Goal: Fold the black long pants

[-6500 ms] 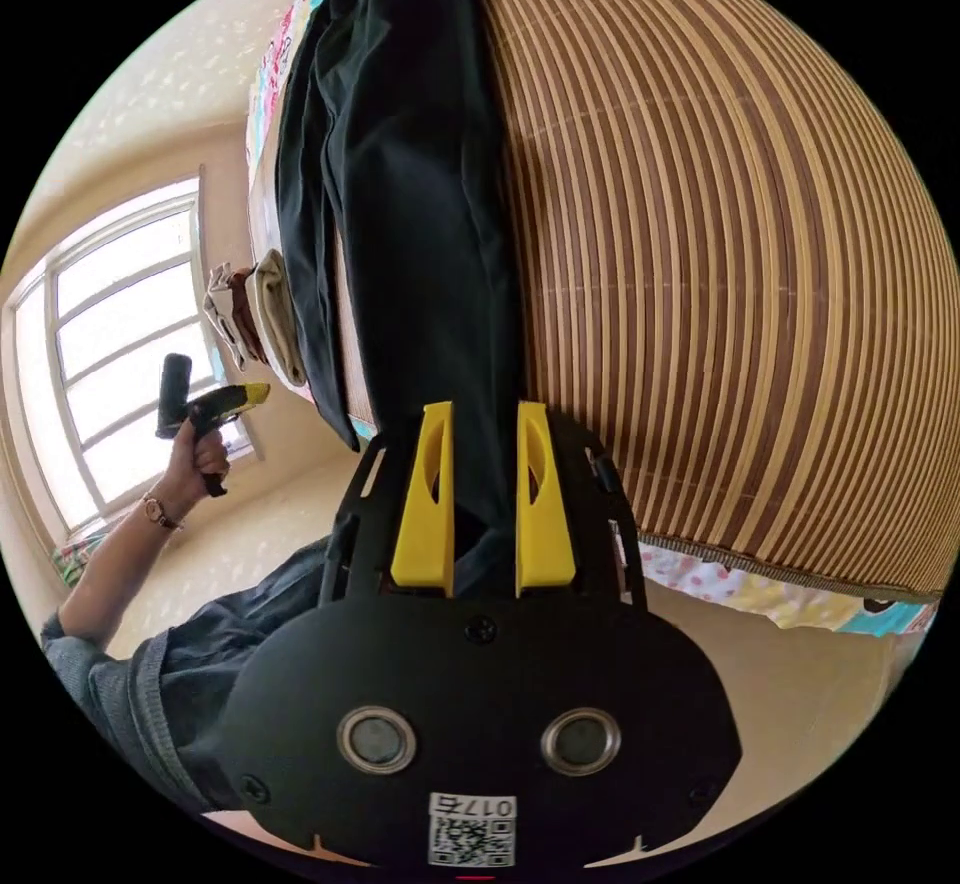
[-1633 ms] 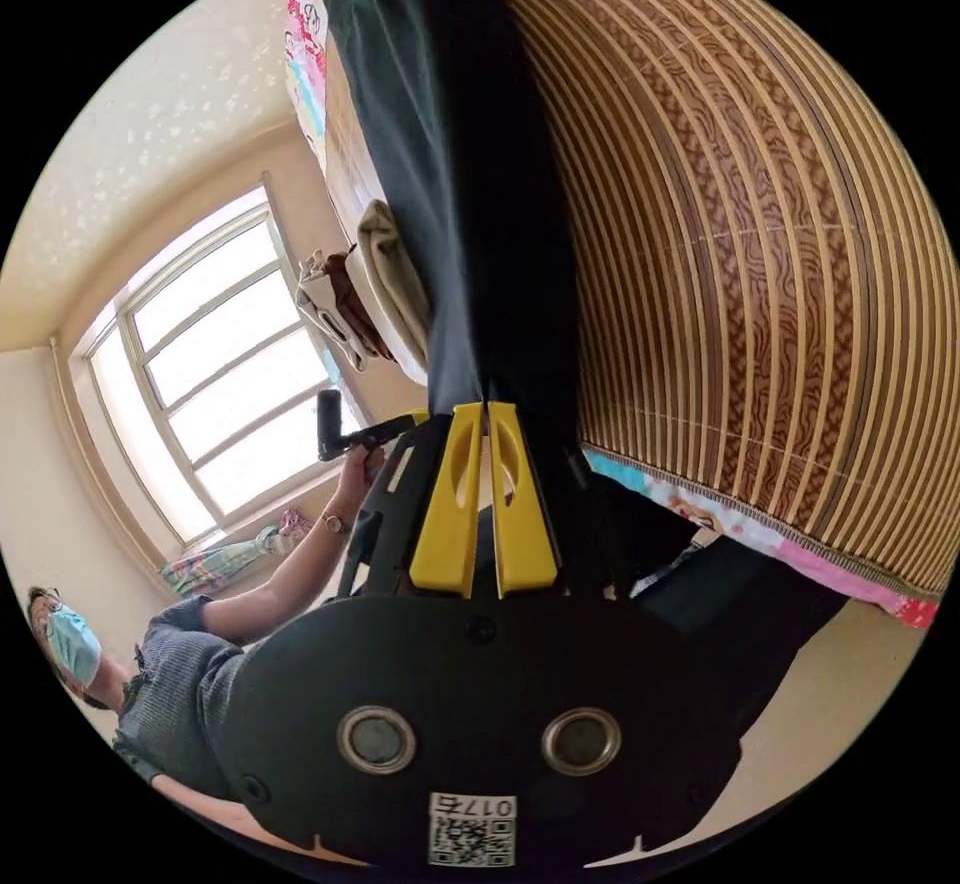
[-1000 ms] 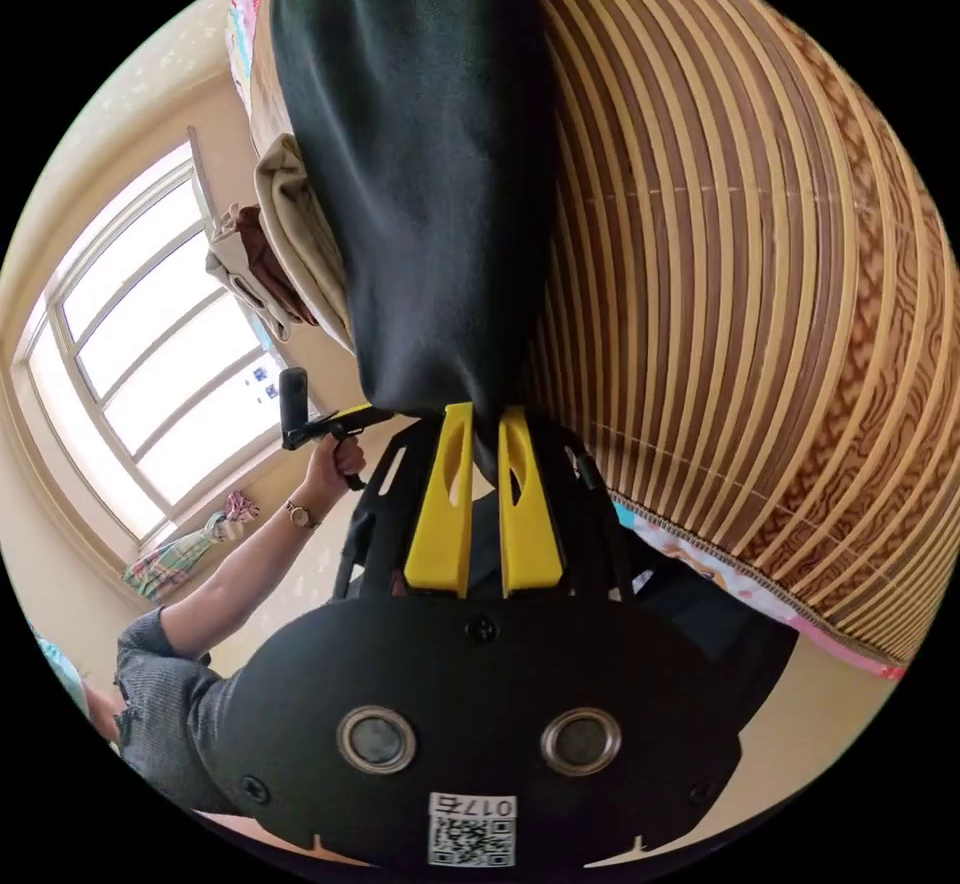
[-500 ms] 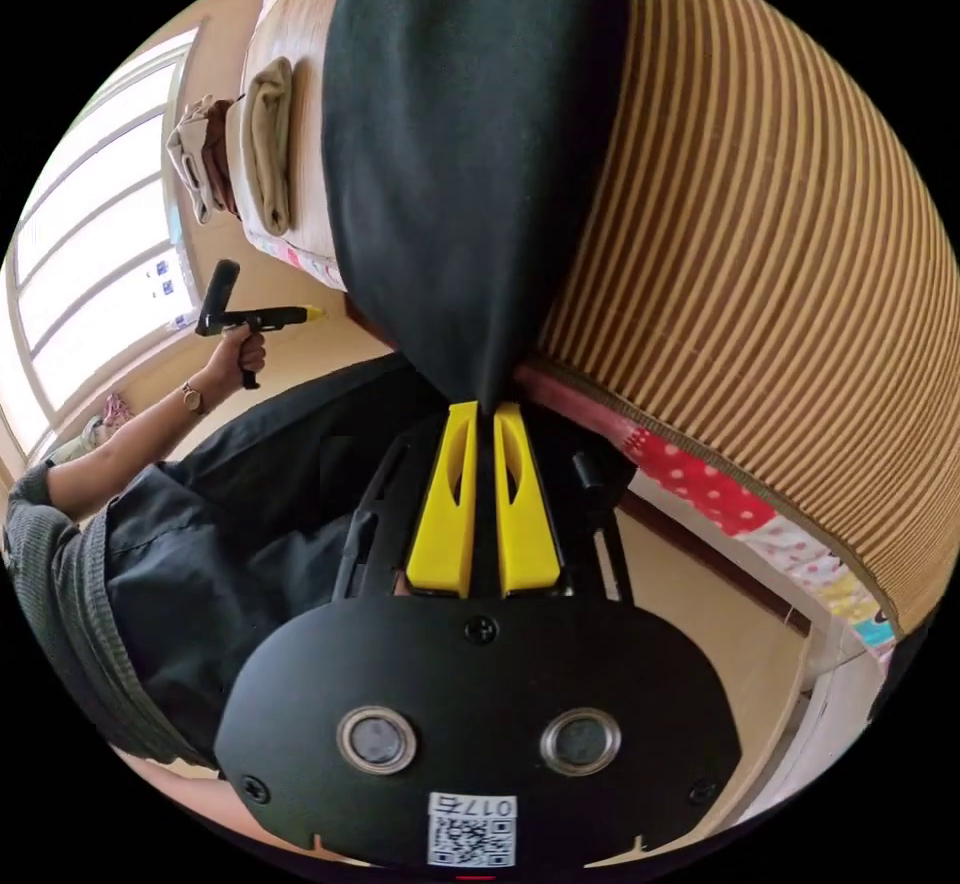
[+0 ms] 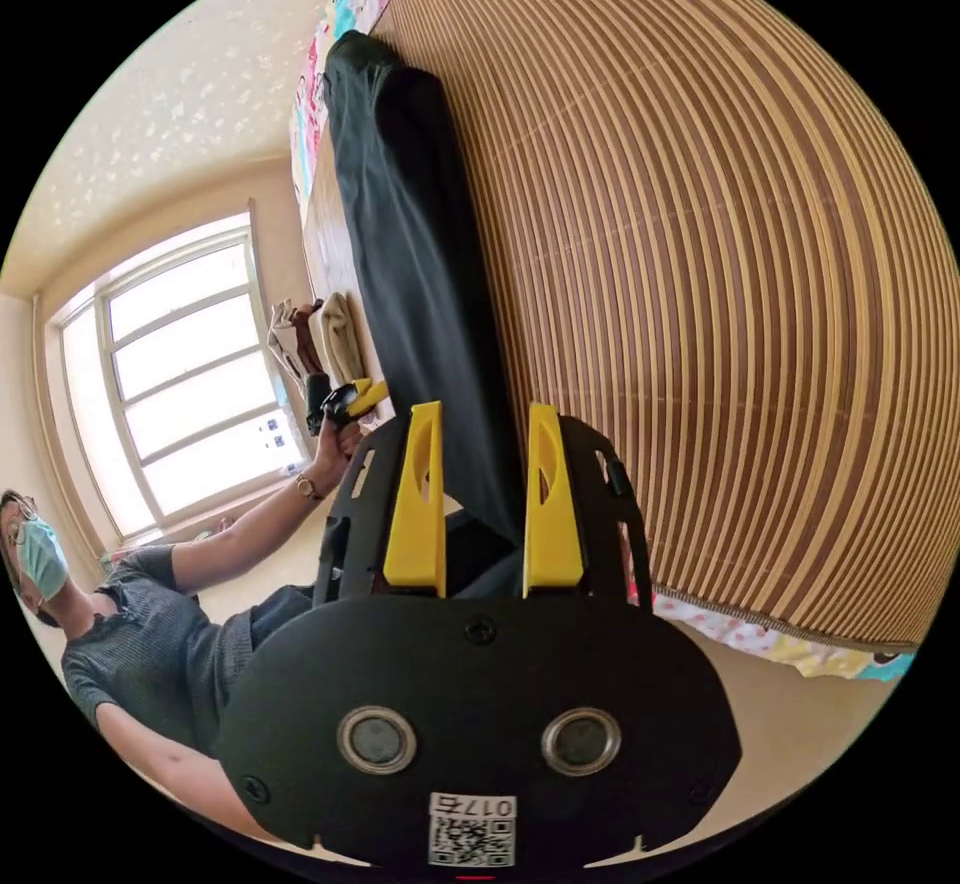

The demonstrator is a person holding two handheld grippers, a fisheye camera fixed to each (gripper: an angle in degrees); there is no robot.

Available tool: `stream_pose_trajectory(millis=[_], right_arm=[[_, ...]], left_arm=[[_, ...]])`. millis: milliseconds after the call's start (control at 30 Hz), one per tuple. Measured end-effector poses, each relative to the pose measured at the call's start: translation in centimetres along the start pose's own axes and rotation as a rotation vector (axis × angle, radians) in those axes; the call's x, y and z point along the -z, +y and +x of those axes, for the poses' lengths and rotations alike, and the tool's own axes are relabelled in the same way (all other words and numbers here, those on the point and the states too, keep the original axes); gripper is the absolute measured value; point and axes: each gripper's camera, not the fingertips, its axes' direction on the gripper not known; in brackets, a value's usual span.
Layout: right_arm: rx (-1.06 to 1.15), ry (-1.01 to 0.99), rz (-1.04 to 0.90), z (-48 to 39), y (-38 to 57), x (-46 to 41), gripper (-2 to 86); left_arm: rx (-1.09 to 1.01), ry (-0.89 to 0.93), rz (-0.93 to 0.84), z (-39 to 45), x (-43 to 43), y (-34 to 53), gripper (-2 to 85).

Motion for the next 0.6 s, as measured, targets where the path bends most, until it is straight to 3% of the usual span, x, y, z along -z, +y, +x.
stream_pose_trajectory(millis=[167, 300, 400, 600], right_arm=[[0.001, -0.158, -0.028, -1.4, -5.6, -4.7, 11.2], [-0.007, -0.173, -0.022, -4.0, -6.3, -6.9, 8.5], [0.067, -0.149, 0.016, -7.0, -4.7, -6.7, 5.7], [0.174, -0.438, 0.036, -12.0, 2.5, -5.0, 3.1]], left_arm=[[0.058, -0.005, -0.021, -0.7, -3.4, -1.1, 10.2], [0.132, 0.033, -0.046, -2.5, -4.9, -0.1, 5.5], [0.091, 0.136, -0.053, -2.7, -4.5, 2.3, 4.4], [-0.099, 0.208, -0.111, 1.0, -3.6, 11.3, 2.9]])
